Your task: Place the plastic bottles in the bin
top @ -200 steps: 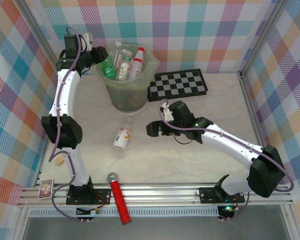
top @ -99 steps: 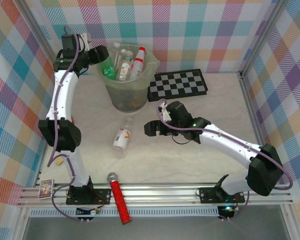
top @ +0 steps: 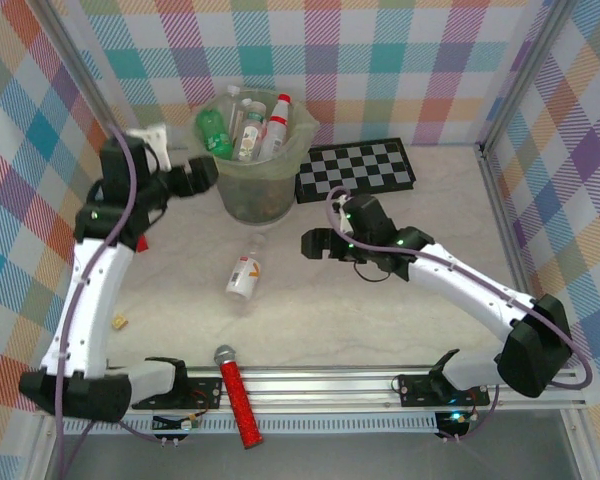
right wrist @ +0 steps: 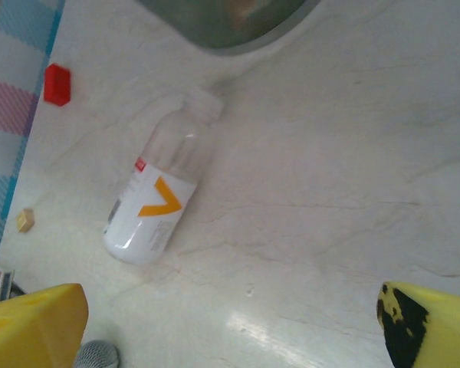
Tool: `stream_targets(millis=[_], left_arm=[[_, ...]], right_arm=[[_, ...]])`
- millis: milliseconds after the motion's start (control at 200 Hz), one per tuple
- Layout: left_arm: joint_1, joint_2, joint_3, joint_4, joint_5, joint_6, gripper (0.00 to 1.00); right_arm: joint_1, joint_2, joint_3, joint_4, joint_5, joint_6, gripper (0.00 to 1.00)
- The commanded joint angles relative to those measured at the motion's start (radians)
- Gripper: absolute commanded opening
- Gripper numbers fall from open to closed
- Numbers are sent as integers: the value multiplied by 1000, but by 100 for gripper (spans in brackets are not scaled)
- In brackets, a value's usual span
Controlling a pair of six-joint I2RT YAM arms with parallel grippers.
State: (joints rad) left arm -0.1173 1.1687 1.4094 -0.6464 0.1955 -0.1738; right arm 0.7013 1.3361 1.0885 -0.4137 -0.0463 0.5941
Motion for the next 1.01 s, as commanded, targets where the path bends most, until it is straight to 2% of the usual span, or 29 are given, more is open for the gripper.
stream_targets(millis=[0,155,305,410,710,850,1000], left_arm=[[-27,-112,-173,-67,-46,-54,91],[-93,-164,-354,-129,-42,-94,98],[-186,-134,-522,-8,-50,-143,100],[-226,-56,-578,117,-54,-163,100],[-277,214,-593,287,-97,-116,100],[-291,285,-592,313,-127,-112,95],[-303,306,-605,315,-155,-120,83]], right_arm=[[-40,-57,-5,-47,28,19,98],[-81,-75,-24,-63,20,5,99],[-92,-63,-32,-72,18,8,99],[-91,-55,-38,-63,-2,18,99],[-92,-53,-53,-89,4,13,99],[-93,-48,-56,-92,6,14,99],[-93,-46,-62,-88,7,15,99]])
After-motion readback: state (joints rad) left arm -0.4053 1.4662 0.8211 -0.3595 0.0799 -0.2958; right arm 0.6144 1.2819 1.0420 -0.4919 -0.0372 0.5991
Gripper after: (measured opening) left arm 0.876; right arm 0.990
